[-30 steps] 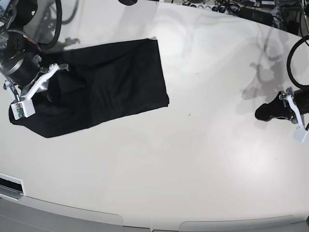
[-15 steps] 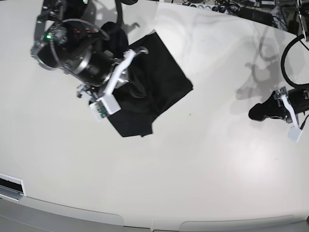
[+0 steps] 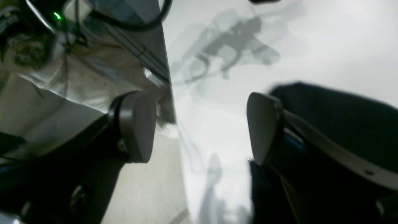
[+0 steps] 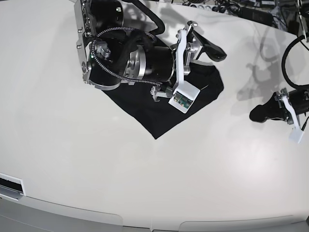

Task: Layout the t-shirt on the table in an organized manner, then fold the t-shirt properly
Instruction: 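Fold the held end over onto the shirt with the right gripper, then press and adjust the folded bundle's edge with the right gripper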

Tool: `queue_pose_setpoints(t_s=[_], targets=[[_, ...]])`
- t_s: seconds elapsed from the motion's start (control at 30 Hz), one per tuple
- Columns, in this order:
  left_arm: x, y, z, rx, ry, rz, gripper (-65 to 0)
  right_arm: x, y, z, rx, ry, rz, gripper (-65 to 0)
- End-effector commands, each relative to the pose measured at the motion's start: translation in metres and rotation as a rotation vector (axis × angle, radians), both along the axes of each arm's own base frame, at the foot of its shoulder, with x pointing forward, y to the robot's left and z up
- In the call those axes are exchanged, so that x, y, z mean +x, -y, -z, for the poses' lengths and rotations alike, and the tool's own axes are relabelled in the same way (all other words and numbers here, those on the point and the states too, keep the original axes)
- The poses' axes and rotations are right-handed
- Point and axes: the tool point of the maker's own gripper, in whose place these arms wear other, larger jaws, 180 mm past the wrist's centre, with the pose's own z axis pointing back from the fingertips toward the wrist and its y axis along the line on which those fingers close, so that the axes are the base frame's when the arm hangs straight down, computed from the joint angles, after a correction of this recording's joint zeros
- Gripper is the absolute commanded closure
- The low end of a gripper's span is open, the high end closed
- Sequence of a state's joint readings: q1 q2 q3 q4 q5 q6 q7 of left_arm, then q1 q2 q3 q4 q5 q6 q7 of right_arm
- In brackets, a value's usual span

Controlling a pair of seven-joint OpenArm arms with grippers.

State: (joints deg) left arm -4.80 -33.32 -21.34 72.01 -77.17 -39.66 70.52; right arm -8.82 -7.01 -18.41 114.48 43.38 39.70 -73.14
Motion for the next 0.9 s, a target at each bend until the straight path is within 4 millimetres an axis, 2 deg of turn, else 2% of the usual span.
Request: queue_pose_setpoints(t_s=[0.0, 0.03, 0.07, 0.13, 0.17, 0.23, 0.3, 0.53, 0.57, 0.67, 0.7, 0.77, 0.87], targets=[[0.01, -0.002, -0.021, -0.024, 0.063, 0.0, 0.0, 0.015, 0.0, -0.017, 0.037, 0.064, 0.03, -44.1], [0.009, -0.001, -0.023, -0.034, 0.06, 0.008, 0.0, 0.024, 0.005, -0.016, 0.018, 0.086, 0.061, -37.8], [0.007, 0.002, -0.024, -0.046, 0.056, 0.021, 0.0, 0.034, 0.01, -0.015, 0.005, 0.11, 0.098, -27.7], [0.003, 0.008, -0.026, -0.065, 0.047, 0.051, 0.0, 0.055, 0.022, -0.017, -0.016, 0.161, 0.172, -2.6], [0.001, 0.012, -0.026, -0.06, 0.042, 0.068, 0.0, 0.063, 0.027, -0.017, -0.024, 0.181, 0.201, 0.0], [-0.001, 0.02, -0.026, -0.053, 0.044, 0.102, 0.0, 0.071, 0.038, -0.014, -0.055, 0.202, 0.219, 0.0], [-0.002, 0.026, -0.027, -0.04, 0.049, 0.126, 0.0, 0.067, 0.047, -0.002, -0.117, 0.185, 0.199, 0.0], [0.0, 0.025, -0.026, -0.023, 0.056, 0.118, 0.0, 0.02, 0.075, 0.049, -0.235, 0.041, 0.146, 0.0], [0.0, 0.025, -0.026, -0.025, 0.057, 0.116, 0.0, 0.011, 0.076, 0.053, -0.231, 0.014, 0.132, -2.9], [-0.001, 0.025, -0.025, -0.026, 0.053, 0.116, 0.0, -0.013, 0.08, 0.066, -0.235, -0.06, 0.107, -32.1], [-0.001, 0.025, -0.024, -0.026, 0.052, 0.116, 0.0, -0.019, 0.08, 0.069, -0.238, -0.074, 0.108, -38.5], [-0.001, 0.025, -0.025, -0.027, 0.053, 0.116, 0.0, -0.025, 0.079, 0.071, -0.221, -0.089, 0.118, -40.7], [-0.001, 0.025, -0.025, -0.028, 0.056, 0.114, 0.0, -0.021, 0.084, 0.078, -0.255, -0.042, 0.168, -40.4]])
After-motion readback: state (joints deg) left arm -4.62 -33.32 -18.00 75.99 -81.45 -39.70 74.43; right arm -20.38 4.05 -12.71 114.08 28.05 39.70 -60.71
